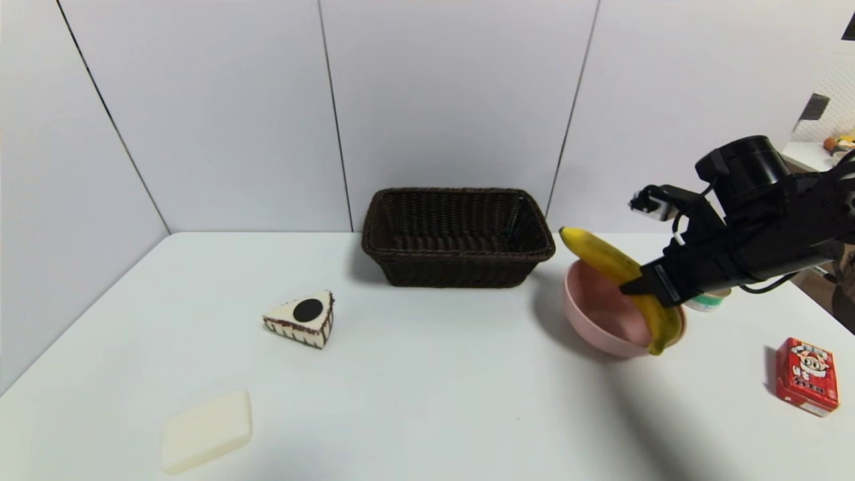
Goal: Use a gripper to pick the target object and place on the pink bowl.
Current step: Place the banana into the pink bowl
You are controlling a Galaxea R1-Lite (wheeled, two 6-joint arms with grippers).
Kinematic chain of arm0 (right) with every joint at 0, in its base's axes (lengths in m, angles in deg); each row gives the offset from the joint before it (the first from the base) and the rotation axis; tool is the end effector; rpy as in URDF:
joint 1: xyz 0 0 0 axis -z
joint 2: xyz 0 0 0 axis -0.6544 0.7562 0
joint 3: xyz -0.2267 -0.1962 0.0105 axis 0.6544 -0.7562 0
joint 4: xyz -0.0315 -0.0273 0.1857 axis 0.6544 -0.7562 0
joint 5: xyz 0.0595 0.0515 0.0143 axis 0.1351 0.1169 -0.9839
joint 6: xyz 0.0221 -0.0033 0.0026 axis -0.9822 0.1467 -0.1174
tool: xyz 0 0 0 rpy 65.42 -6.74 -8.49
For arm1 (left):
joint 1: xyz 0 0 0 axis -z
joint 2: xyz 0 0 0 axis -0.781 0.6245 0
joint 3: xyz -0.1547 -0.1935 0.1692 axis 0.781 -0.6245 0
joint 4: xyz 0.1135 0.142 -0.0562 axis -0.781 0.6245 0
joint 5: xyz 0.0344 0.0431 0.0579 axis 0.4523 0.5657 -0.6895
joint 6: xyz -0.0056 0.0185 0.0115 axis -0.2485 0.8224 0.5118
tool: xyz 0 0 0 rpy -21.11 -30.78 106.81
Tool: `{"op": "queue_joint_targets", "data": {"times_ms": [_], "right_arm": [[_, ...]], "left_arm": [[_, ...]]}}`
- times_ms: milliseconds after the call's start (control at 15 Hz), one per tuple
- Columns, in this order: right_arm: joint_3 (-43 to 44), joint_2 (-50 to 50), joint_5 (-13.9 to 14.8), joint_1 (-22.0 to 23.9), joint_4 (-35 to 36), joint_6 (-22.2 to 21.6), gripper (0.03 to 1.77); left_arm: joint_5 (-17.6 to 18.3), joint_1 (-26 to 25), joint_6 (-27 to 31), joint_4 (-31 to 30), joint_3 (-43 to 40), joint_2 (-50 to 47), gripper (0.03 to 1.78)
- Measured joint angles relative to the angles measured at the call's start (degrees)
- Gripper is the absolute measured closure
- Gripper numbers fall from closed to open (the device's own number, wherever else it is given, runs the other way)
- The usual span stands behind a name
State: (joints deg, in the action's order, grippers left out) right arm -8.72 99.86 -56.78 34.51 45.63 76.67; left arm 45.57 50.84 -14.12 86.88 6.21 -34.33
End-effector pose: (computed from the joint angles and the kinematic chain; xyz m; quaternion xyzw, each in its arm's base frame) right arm 0.3107 0.0377 0.1926 -0.1414 0.4191 0.1829 0.8780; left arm -0.0229 -0.0003 0.0756 0.0122 -0.0006 -0.0001 0.9999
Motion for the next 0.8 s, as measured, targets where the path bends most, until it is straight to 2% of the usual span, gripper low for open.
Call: {"op": "queue_joint_targets", "data": {"times_ms": [200,467,800], "right_arm": [[0.00,0.66,0.07,0.15,-0.22,0.05,1.33],[0.37,1.34,0.22,0.15,-0.69,0.13,0.85],[2.43,1.69,0.13,0.09,-0.99,-0.06,0.48]], "left_arm": [[-0.01,0.00,0.00,0.00,0.00,0.00,0.12],[0.00,0.00,0.00,0.00,0.00,0.00,0.12],[0.00,0.00,0.00,0.00,0.00,0.00,0.12]]}}
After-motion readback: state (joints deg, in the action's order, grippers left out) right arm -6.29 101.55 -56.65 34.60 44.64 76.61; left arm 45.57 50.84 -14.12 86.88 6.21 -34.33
